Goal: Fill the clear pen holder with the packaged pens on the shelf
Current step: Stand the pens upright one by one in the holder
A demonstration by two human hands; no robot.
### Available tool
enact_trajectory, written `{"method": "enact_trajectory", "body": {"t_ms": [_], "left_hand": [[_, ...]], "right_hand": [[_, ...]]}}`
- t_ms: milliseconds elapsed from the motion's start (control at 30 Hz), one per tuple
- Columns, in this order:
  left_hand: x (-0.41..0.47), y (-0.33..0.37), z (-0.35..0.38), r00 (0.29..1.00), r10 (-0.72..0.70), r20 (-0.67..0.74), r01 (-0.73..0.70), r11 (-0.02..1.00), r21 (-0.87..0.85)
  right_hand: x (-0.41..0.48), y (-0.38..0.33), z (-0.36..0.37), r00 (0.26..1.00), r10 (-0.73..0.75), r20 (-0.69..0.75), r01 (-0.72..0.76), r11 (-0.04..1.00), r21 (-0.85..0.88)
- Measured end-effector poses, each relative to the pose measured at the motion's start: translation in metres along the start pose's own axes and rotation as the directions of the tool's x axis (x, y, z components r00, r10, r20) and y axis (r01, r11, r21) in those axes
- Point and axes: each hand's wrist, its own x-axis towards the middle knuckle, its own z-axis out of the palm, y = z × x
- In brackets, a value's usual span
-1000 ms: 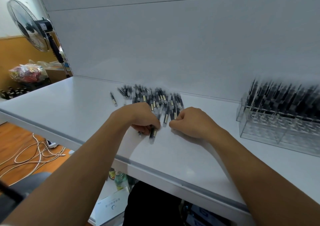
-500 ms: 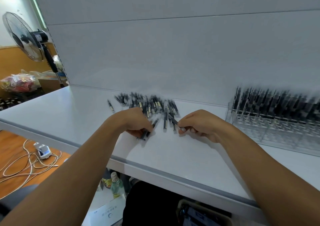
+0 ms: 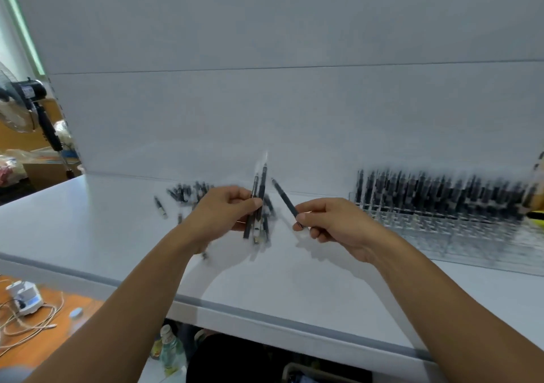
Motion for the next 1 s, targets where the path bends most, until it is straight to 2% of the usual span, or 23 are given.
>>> {"method": "enact_trajectory", "body": {"t_ms": [133, 233, 467, 600, 700, 900, 1000], "left_hand": [[0.006, 0.007, 0.038, 0.992, 0.124, 0.003, -0.123, 0.984, -0.131], [0.012, 0.014, 0.068, 0.986, 0.166, 0.012, -0.158, 0.959, -0.235], [0.030, 0.025, 0.133, 0.968, 0.240, 0.079, -0.203, 0.924, -0.323], [0.042, 0.035, 0.164, 0.944, 0.289, 0.158, -0.220, 0.910, -0.351], [0.050, 0.045, 0.183, 0.921, 0.329, 0.209, -0.237, 0.899, -0.368], [0.061, 0.068, 0.217, 0.882, 0.397, 0.254, -0.274, 0.871, -0.409], [0.067, 0.076, 0.233, 0.857, 0.427, 0.287, -0.284, 0.857, -0.429]], "right_hand": [[-0.015, -0.001, -0.033, 0.993, -0.083, -0.083, 0.079, 0.996, -0.046], [-0.026, 0.001, -0.058, 0.986, -0.114, -0.124, 0.102, 0.990, -0.095], [-0.046, 0.015, -0.116, 0.942, -0.146, -0.303, 0.109, 0.985, -0.137], [-0.054, 0.025, -0.149, 0.887, -0.197, -0.417, 0.126, 0.973, -0.193], [-0.058, 0.028, -0.170, 0.831, -0.251, -0.496, 0.188, 0.967, -0.173], [-0.059, 0.024, -0.207, 0.754, -0.375, -0.540, 0.281, 0.926, -0.252], [-0.055, 0.024, -0.222, 0.674, -0.454, -0.584, 0.315, 0.890, -0.329]]}}
